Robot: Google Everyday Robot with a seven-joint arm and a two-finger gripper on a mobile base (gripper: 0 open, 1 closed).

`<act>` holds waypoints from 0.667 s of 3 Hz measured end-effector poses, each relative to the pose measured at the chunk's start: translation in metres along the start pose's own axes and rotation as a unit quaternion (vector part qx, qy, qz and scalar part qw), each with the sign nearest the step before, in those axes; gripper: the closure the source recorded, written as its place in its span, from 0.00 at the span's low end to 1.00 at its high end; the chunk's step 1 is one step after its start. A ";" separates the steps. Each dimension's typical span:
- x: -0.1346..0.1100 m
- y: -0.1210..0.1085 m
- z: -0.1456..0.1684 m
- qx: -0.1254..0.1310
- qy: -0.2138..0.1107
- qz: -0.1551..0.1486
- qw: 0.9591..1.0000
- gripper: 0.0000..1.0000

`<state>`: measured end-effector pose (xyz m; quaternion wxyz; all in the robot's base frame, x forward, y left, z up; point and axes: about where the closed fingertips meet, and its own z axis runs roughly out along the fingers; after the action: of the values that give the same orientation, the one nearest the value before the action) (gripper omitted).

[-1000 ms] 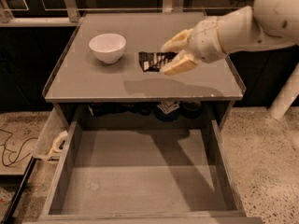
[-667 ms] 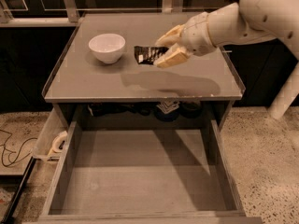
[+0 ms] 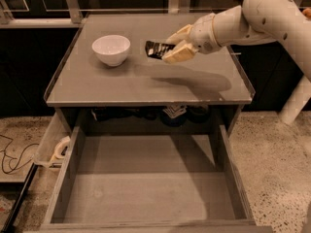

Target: Pick rxbar chocolate from top drawer and place on counter

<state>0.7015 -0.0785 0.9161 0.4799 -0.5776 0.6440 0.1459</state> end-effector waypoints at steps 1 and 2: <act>0.007 -0.006 -0.012 0.045 0.022 0.045 0.998 1.00; 0.019 0.009 -0.012 0.057 0.040 0.064 0.996 1.00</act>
Offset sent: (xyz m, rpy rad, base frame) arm -0.0256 -0.0275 -0.0301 -0.0170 0.0684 -0.2480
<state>0.6908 -0.0964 0.9035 0.4755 -0.5121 0.7058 0.1166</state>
